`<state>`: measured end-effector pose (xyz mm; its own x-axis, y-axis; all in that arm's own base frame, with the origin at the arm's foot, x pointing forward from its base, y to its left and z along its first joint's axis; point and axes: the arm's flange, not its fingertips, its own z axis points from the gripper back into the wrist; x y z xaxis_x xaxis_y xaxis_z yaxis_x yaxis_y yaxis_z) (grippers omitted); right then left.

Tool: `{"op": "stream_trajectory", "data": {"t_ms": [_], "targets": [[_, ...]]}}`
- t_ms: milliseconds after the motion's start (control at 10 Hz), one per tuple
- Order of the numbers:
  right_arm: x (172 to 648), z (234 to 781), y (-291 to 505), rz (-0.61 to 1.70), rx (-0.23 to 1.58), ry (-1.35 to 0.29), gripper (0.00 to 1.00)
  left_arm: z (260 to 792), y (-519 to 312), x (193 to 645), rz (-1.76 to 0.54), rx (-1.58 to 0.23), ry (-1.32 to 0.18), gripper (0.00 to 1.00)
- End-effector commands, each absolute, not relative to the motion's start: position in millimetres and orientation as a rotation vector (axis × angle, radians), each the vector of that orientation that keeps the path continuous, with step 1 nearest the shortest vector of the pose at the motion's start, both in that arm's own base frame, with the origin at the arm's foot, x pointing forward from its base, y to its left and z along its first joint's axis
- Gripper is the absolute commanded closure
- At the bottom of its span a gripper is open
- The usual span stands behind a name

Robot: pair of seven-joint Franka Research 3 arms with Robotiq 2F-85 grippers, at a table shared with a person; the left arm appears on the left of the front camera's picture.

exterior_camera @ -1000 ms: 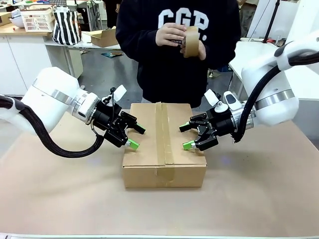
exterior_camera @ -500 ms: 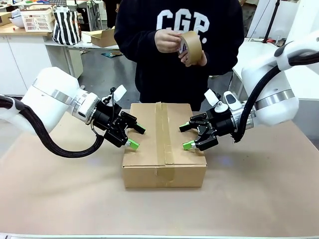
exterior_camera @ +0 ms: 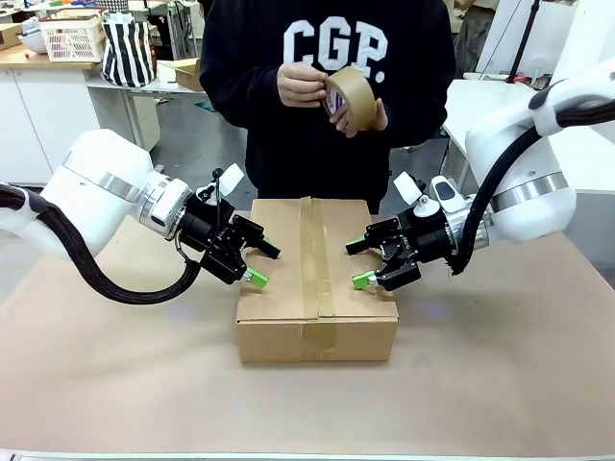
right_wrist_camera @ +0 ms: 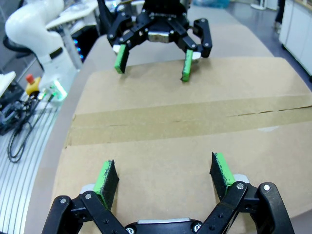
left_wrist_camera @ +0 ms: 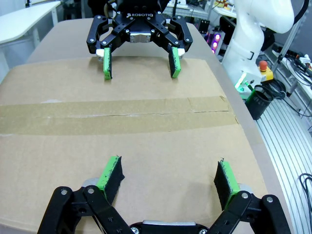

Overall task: Pack the gift set into the box.
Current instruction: Press and hold the closed box until the human finishes sealing it.

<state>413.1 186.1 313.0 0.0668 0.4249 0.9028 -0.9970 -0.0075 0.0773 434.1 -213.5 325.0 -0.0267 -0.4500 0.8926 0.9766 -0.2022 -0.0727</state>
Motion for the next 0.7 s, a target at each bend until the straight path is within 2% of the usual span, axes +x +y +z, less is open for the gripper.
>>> {"op": "stream_trajectory", "data": {"t_ms": [0, 600], "targets": [[410.6, 311.3, 184.7, 1.360, 0.927, -0.833, 0.00, 323.0, -213.4, 433.4, -1.522, -1.017, -0.734, 0.00], [410.6, 311.3, 184.7, 1.360, 0.927, -0.833, 0.00, 323.0, -213.4, 433.4, -1.522, -1.017, -0.734, 0.00]]}}
